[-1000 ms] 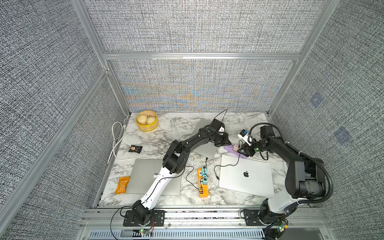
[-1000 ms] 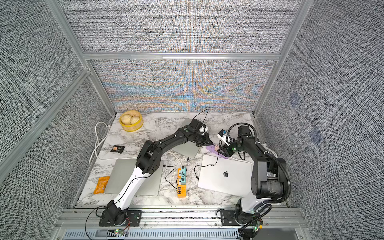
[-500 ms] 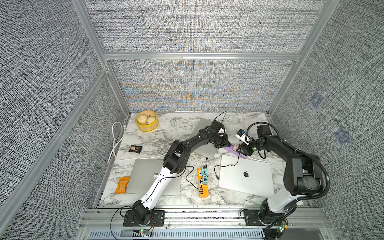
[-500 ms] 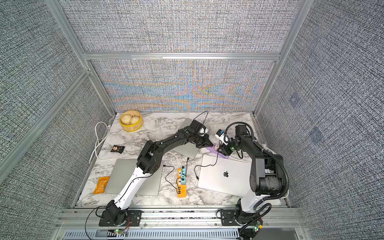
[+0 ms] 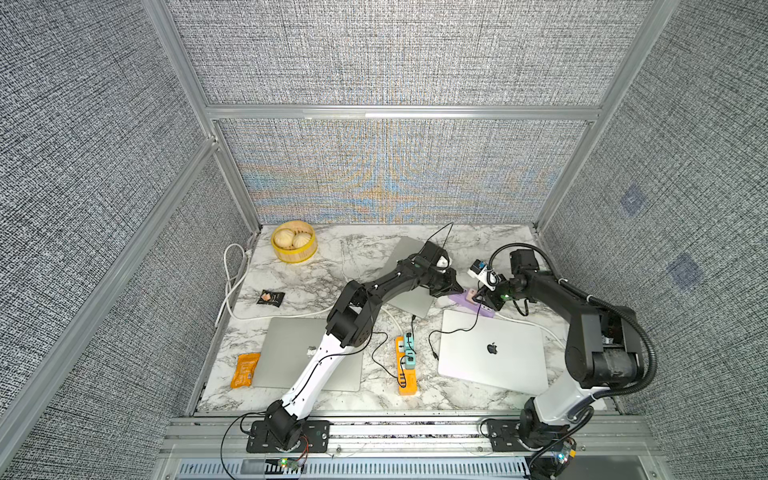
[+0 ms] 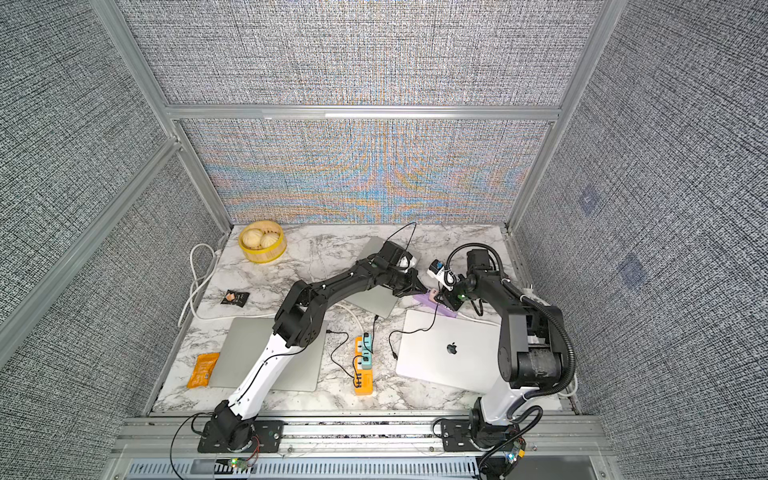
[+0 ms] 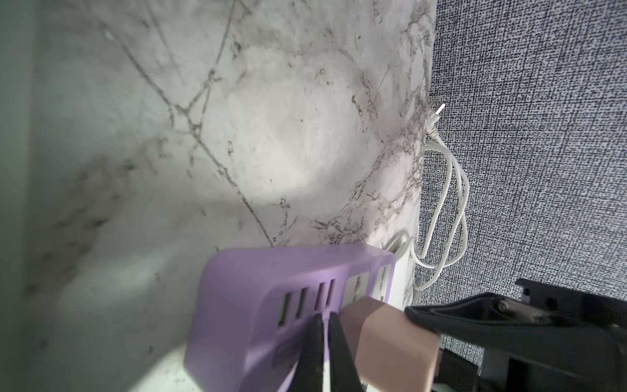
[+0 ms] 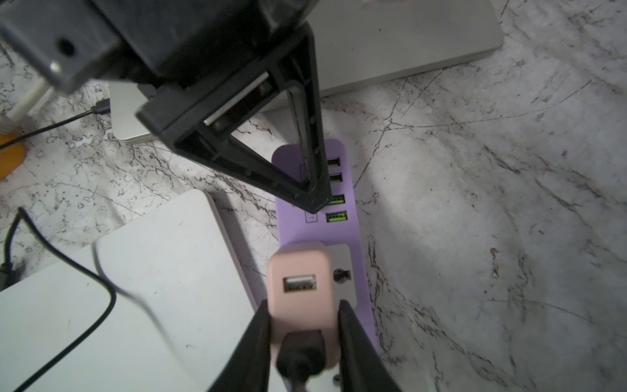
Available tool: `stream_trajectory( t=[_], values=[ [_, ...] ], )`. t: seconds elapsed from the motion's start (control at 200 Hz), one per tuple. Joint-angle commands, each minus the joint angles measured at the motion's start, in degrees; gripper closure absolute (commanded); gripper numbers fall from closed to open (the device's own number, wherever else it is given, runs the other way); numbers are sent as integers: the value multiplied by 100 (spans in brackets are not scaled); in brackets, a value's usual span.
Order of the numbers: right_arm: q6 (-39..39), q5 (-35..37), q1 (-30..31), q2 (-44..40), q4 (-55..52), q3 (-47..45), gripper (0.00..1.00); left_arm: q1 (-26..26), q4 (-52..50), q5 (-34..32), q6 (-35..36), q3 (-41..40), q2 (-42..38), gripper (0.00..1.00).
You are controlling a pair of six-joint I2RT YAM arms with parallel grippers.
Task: Unplug the laptop charger
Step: Remove the plug from the socket.
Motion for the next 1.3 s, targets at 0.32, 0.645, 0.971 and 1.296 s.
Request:
stream_trajectory(
  t=[0.32,0.645,0.971,1.296],
  values=[
    [-105,-353,-82,-69,-126,121,86,6,-589,-348,207,-197,70,93],
    [-425,345,155,-246,121,-151,87,6,-662,-299,231,-177,162,93],
    [-31,-600,-125,-5,-336,295,89,6,-842,-325,338,-256,175,93],
    [38,-406,-109,-148,-68,120,89,-3,-786,-278,304,-282,174,93]
  ],
)
